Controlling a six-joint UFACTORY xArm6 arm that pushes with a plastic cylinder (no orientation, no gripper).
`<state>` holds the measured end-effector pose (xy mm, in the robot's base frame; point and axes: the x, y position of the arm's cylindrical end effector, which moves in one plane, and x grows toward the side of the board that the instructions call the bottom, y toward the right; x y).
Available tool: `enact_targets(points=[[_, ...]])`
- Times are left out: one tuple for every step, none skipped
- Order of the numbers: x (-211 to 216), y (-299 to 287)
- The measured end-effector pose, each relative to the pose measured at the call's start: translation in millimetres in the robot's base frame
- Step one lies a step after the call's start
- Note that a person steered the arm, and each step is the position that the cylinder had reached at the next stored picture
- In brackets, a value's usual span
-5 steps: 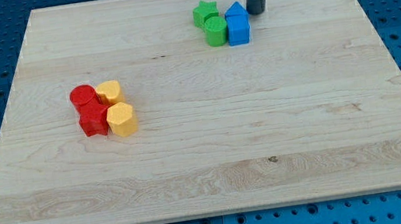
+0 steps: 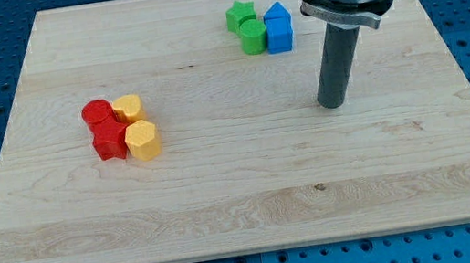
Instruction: Move your arm to the bottom center of the board
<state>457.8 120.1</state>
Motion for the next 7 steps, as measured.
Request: enact_targets(points=[[2, 0], [14, -2], [22, -3], [31, -19], [47, -34], [78, -71], [102, -117]])
